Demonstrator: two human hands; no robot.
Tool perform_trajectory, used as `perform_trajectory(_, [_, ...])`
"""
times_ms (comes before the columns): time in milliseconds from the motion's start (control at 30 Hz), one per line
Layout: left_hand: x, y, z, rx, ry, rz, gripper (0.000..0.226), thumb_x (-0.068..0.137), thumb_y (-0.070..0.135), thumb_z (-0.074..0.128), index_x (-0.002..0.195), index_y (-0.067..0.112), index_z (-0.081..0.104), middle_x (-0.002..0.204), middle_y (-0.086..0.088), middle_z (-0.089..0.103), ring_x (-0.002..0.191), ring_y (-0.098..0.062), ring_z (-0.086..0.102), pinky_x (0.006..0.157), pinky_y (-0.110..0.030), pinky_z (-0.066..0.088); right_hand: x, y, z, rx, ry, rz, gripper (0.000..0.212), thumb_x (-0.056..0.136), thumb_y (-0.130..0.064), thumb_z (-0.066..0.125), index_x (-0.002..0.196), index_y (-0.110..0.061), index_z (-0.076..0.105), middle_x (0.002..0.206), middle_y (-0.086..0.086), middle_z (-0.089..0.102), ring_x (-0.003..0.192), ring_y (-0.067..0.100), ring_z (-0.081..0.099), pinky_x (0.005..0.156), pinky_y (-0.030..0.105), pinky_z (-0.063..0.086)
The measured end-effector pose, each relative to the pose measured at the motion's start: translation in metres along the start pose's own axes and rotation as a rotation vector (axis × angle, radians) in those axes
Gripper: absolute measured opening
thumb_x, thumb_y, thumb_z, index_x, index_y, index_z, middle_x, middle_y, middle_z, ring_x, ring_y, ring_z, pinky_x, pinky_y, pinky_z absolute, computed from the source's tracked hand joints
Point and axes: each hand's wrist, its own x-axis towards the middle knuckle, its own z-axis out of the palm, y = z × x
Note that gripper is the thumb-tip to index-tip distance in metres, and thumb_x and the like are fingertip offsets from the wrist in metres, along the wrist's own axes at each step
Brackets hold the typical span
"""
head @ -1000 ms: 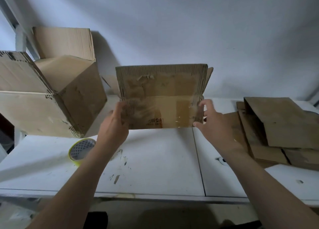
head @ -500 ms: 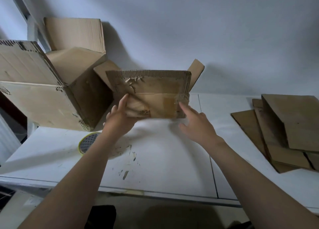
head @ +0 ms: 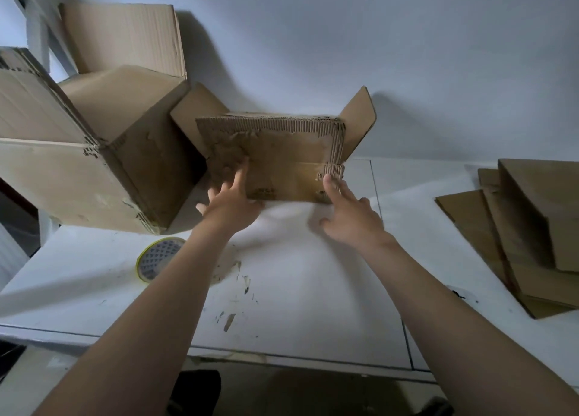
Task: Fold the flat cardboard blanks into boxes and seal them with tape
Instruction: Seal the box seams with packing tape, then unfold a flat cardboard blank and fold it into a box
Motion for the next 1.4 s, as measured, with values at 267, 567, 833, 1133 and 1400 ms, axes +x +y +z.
perform_trajectory(267, [-0.045,0.037,0.017,0.113,-0.004,0.309,0.095,0.090,0.050,0.066,0.151,0.058,-0.007,0.169,0.009,0.006,0.154,-0.035,-0.004,0.117,-0.067,0.019,-0.055,0.051,-0.026,0.009,-0.034,-0.010,0.089,0.092,-0.036,0.058,0.156,-0.047,-0.002,0.169,-0.009,0.003,0.146,0.040,0.025,0.103,0.052,0.040])
perform_trajectory(567, [-0.107,0.181,0.075,0.195,-0.063,0.589,0.090,0.093,0.049,0.063,0.154,0.055,-0.002,0.168,0.009,0.015,0.154,-0.036,0.005,0.118,-0.066,0.020,-0.134,0.181,-0.085,-0.001,0.157,0.198,0.059,0.096,-0.040,0.056,0.150,-0.029,0.034,0.163,0.000,0.023,0.143,0.033,0.030,0.108,0.050,0.040])
perform_trajectory(833, [-0.121,0.300,0.124,0.183,-0.157,0.703,0.078,0.094,0.043,0.062,0.157,0.040,0.017,0.163,0.007,0.027,0.154,-0.032,0.005,0.118,-0.058,0.025,-0.175,0.285,-0.118,-0.010,0.233,0.381,0.055,0.095,-0.038,0.055,0.147,-0.032,0.039,0.157,0.001,0.031,0.147,0.039,0.016,0.119,0.056,0.024])
perform_trajectory(1133, [-0.130,0.388,0.176,0.132,-0.295,0.796,0.084,0.073,0.059,0.055,0.151,0.044,0.027,0.143,0.002,0.052,0.139,-0.036,0.038,0.105,-0.059,0.040,-0.185,0.365,-0.129,0.070,0.160,0.620,0.060,0.094,-0.027,0.051,0.150,-0.032,0.032,0.167,0.008,0.009,0.147,0.048,0.009,0.118,0.063,0.017])
perform_trajectory(1400, [-0.137,0.422,0.195,-0.716,-0.340,0.377,0.038,0.090,0.022,0.071,0.123,0.025,0.052,0.104,0.017,0.064,0.104,-0.013,0.066,0.087,-0.028,0.053,-0.188,0.392,-0.120,0.251,0.168,0.545,0.058,0.087,-0.034,0.054,0.143,-0.034,0.040,0.151,0.008,0.038,0.135,0.039,0.036,0.111,0.054,0.035])
